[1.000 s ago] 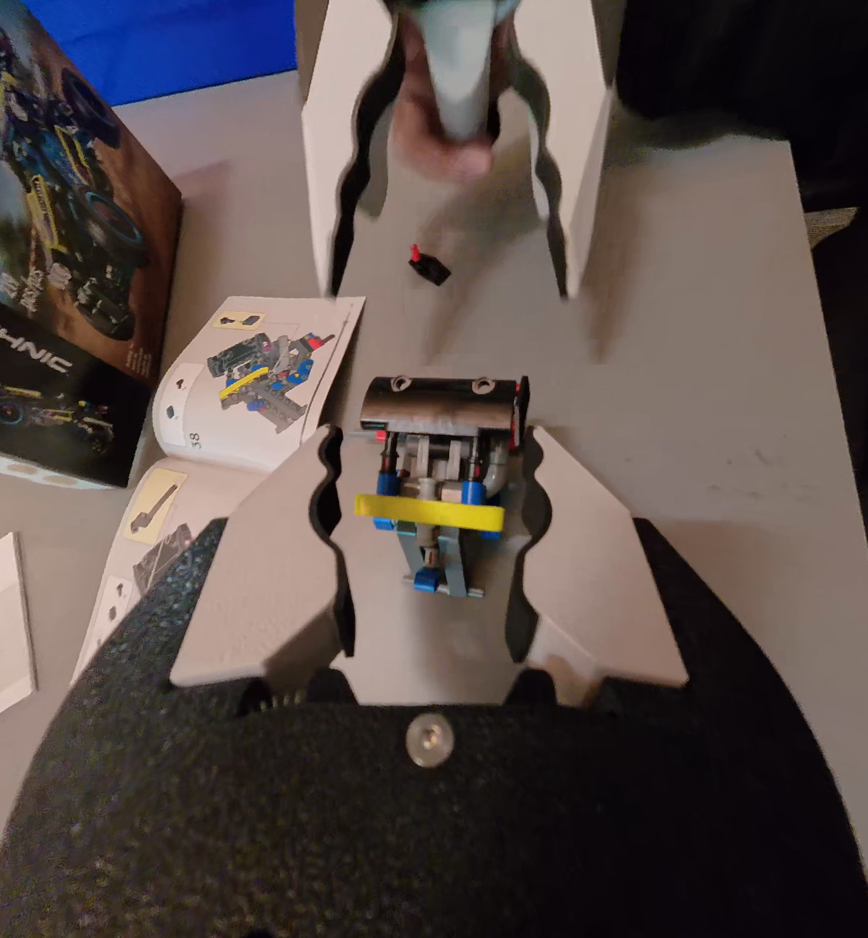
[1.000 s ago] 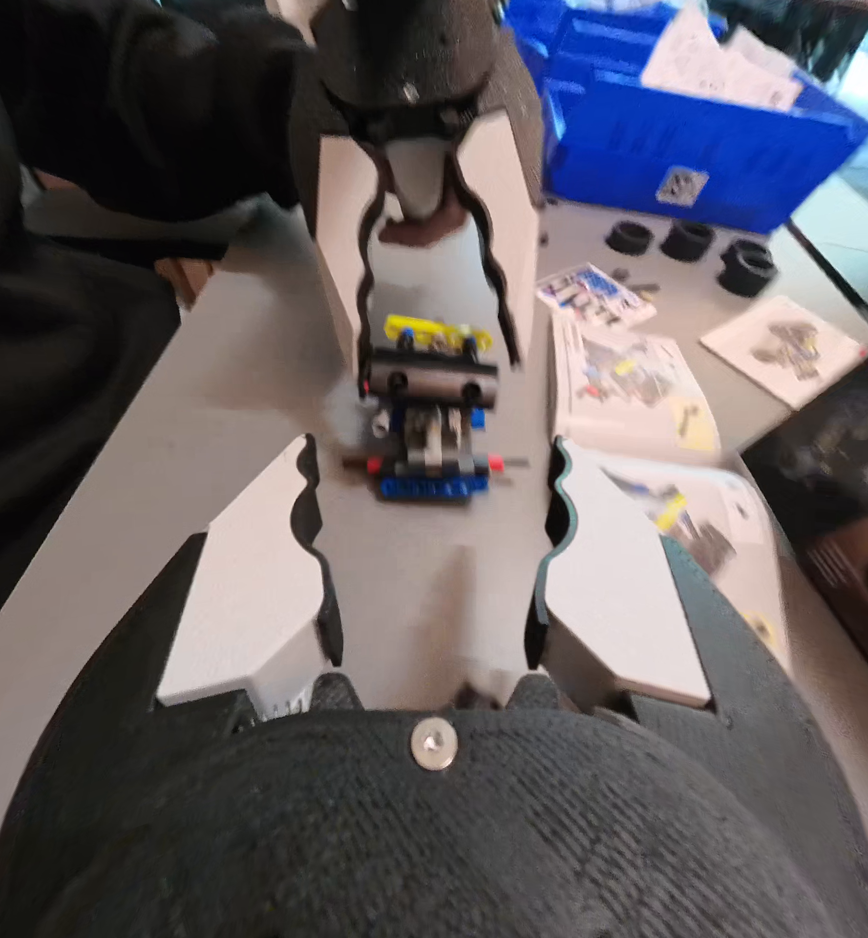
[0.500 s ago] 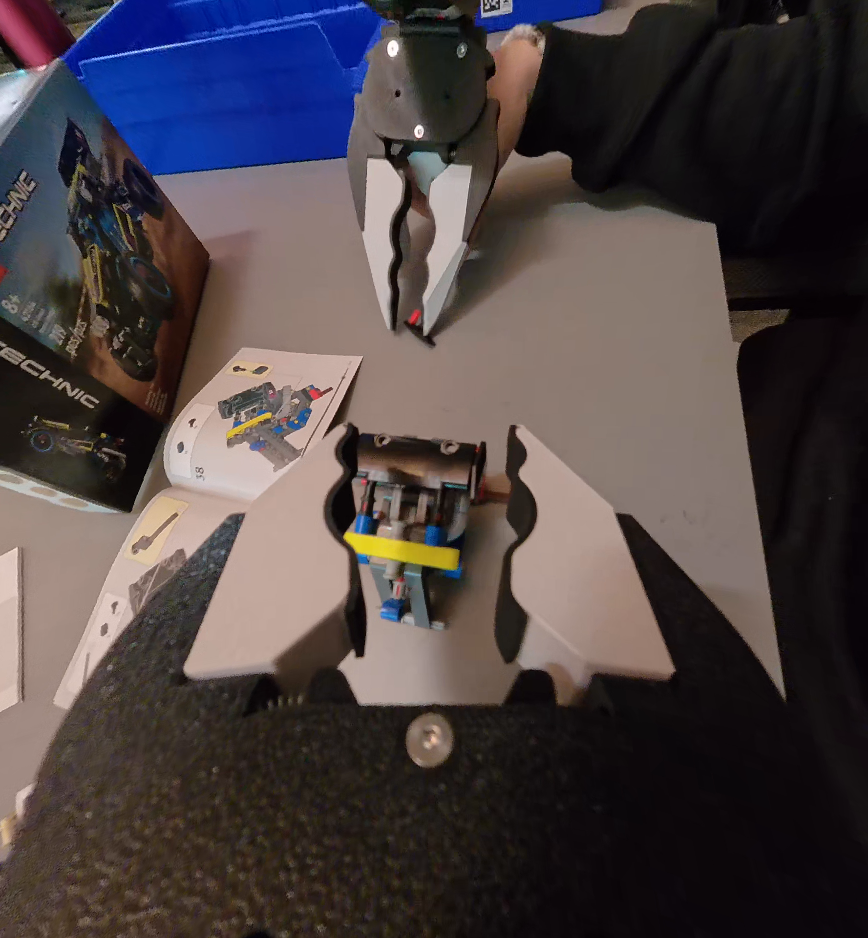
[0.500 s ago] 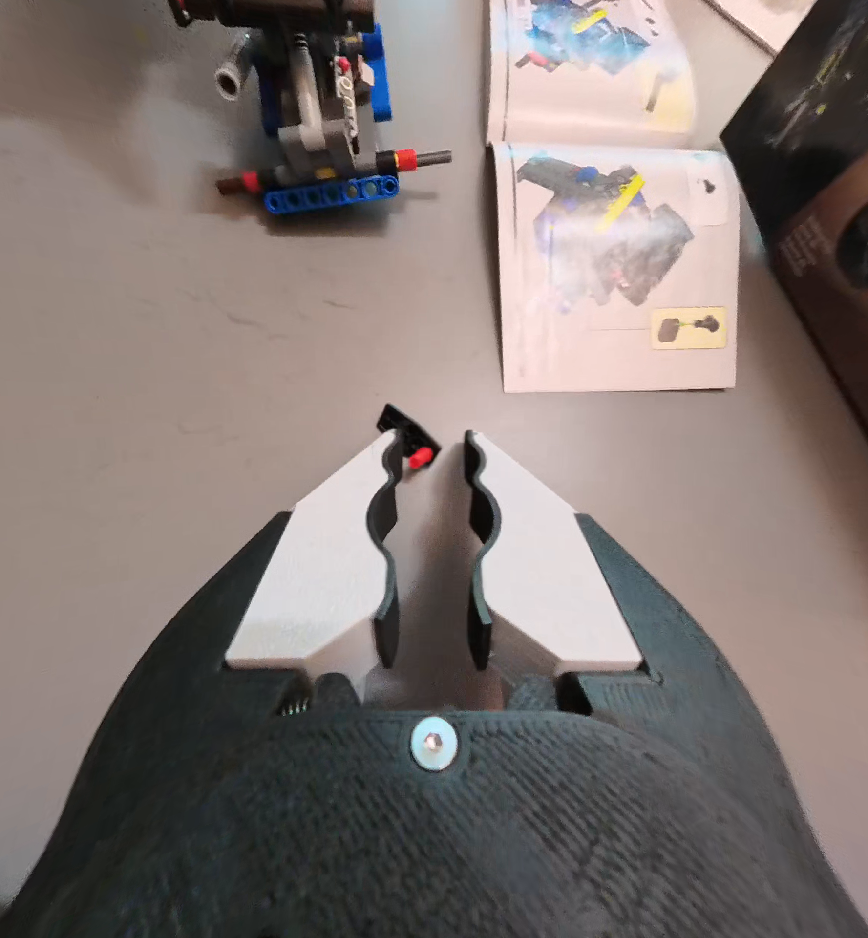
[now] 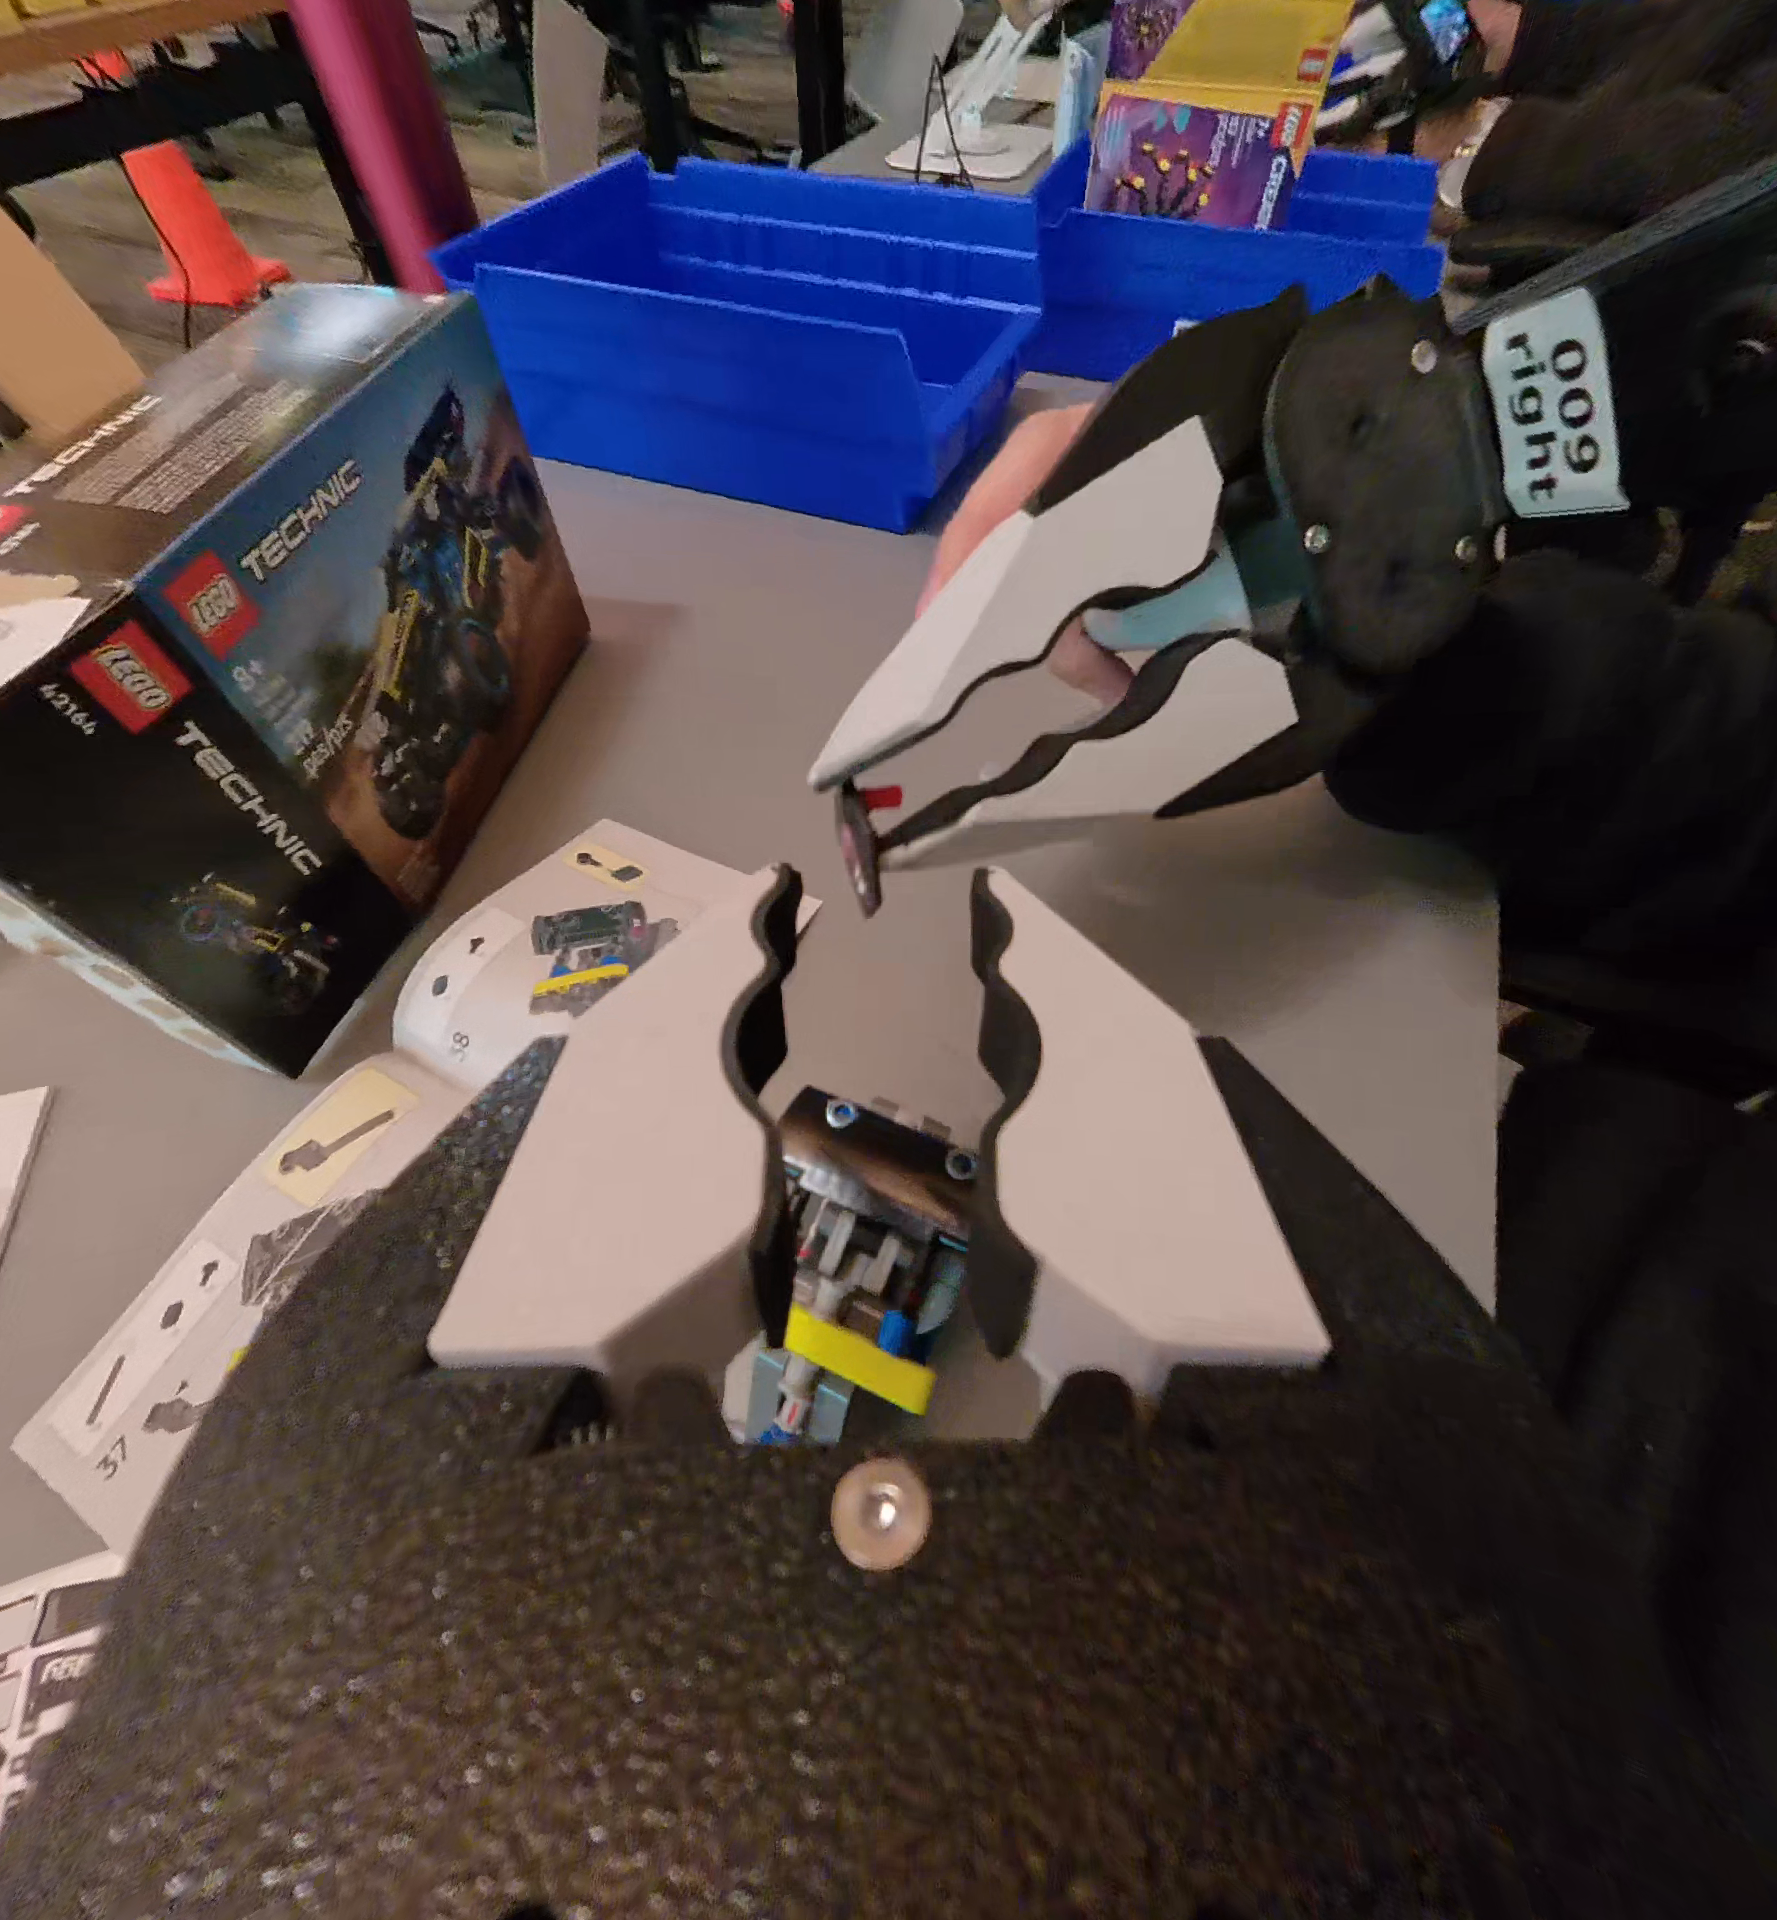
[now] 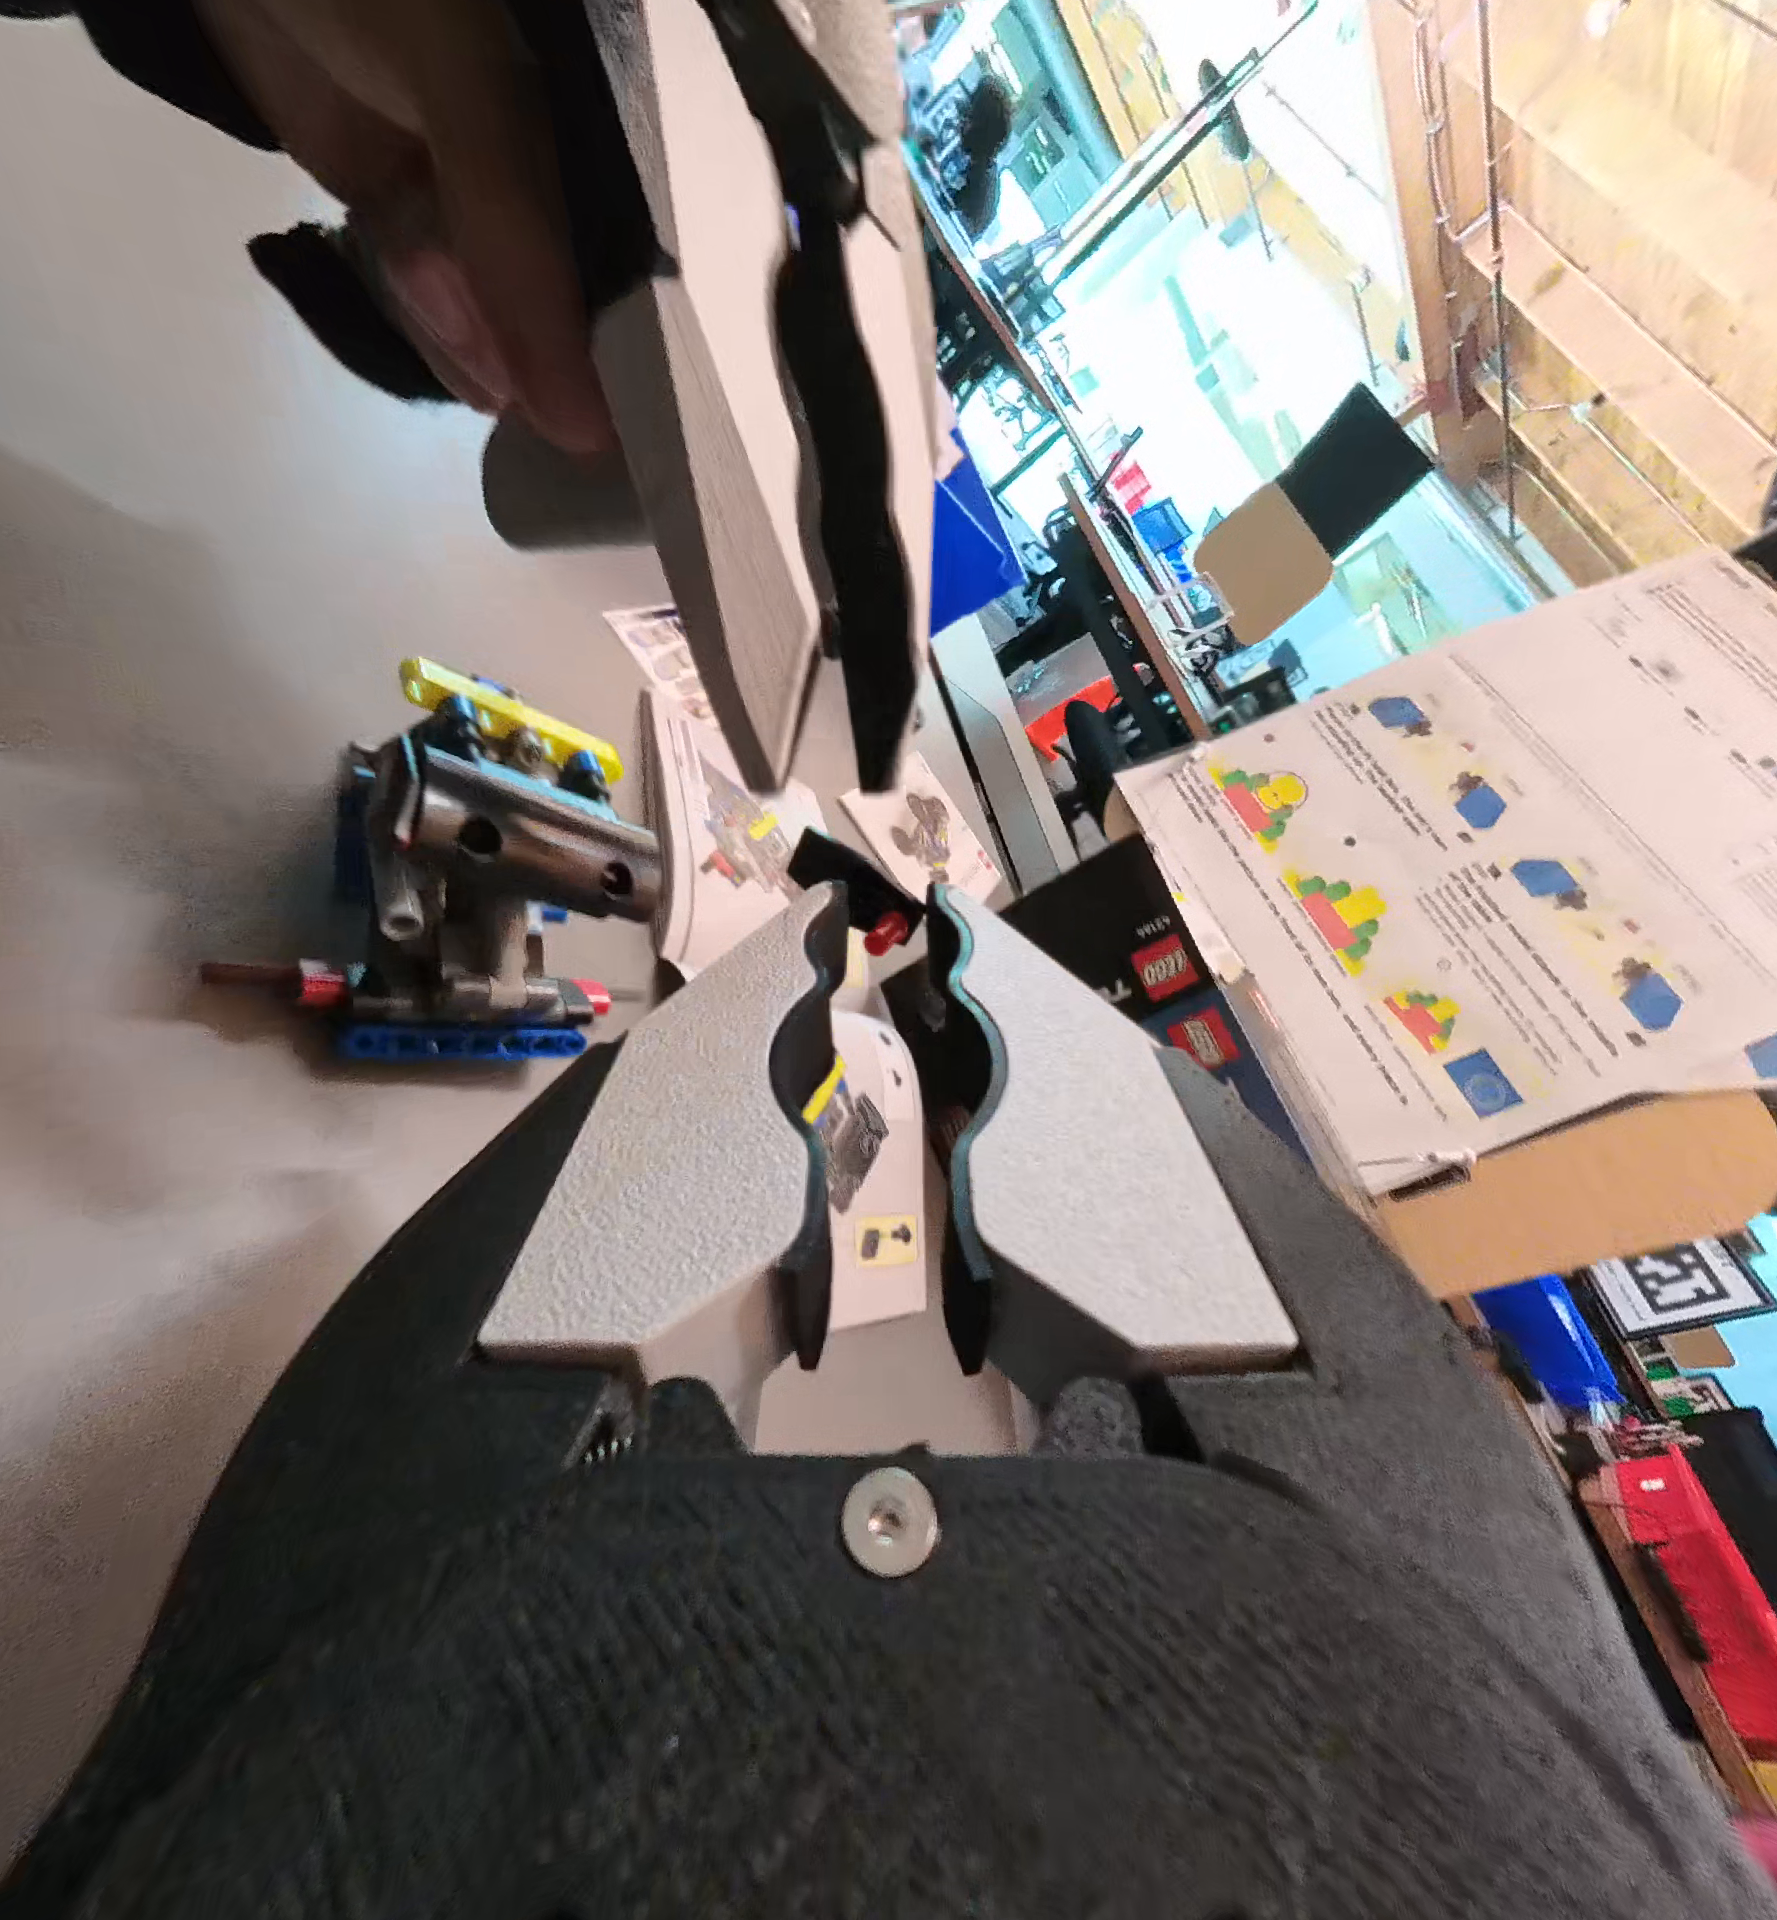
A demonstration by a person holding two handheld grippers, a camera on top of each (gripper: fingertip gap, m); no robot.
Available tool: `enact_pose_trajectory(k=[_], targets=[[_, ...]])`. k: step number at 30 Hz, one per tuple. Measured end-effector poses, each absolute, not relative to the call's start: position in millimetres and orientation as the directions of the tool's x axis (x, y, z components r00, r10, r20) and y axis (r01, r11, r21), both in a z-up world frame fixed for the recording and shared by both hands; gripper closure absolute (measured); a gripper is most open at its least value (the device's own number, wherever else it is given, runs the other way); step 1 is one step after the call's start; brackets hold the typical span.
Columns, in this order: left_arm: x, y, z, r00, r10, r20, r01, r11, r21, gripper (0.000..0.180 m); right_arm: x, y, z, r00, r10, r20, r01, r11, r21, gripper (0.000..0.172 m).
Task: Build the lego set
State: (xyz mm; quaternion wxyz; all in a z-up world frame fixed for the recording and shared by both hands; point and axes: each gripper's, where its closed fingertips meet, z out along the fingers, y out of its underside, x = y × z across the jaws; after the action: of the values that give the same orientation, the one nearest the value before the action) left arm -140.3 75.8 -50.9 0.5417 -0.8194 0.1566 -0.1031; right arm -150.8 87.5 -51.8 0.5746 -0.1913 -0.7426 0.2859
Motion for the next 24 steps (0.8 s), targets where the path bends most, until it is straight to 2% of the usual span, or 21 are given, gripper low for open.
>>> enact_pose_trajectory(k=[1, 4, 7, 9, 12, 14, 19, 24], targets=[[-141.0, 76.5, -51.6, 0.930, -0.367, -0.015, -0.160, -0.370, -0.915, 0.152, -153.8, 82.4, -49.3, -0.264, 0.614, 0.744, -0.053, 0.761, -0.647, 0.160], [-148.9, 76.6, -54.6, 0.930, -0.356, -0.086, -0.225, -0.370, -0.901, 0.178, -161.7, 75.7, -48.4, -0.267, 0.596, 0.757, -0.056, 0.775, -0.629, 0.160], [-161.2, 74.2, -62.8, 0.923, -0.361, -0.136, -0.280, -0.385, -0.879, 0.180, -164.7, 71.2, -54.8, -0.319, 0.604, 0.731, -0.073, 0.753, -0.654, 0.160], [-171.0, 71.6, -72.7, 0.908, -0.379, -0.176, -0.333, -0.403, -0.852, 0.180, -164.0, 70.8, -69.4, -0.418, 0.640, 0.644, -0.028, 0.700, -0.714, 0.143], [-184.3, 68.3, -89.2, 0.859, -0.448, -0.247, -0.442, -0.408, -0.799, 0.180, -157.9, 63.0, -91.0, -0.597, 0.725, 0.343, 0.096, 0.489, -0.867, 0.101], [-191.6, 69.3, -97.6, 0.837, -0.486, -0.251, -0.477, -0.424, -0.770, 0.180, -154.2, 54.9, -103.0, -0.668, 0.723, 0.176, 0.175, 0.383, -0.907, 0.082], [-194.8, 74.7, -113.3, 0.732, -0.614, -0.294, -0.613, -0.406, -0.678, 0.180, -164.4, 48.4, -120.9, -0.646, 0.751, 0.133, 0.224, 0.354, -0.908, 0.070], [-192.6, 79.7, -126.6, 0.679, -0.688, -0.258, -0.655, -0.408, -0.636, 0.180, -166.8, 43.7, -128.9, -0.646, 0.758, 0.083, 0.248, 0.312, -0.917, 0.077]])
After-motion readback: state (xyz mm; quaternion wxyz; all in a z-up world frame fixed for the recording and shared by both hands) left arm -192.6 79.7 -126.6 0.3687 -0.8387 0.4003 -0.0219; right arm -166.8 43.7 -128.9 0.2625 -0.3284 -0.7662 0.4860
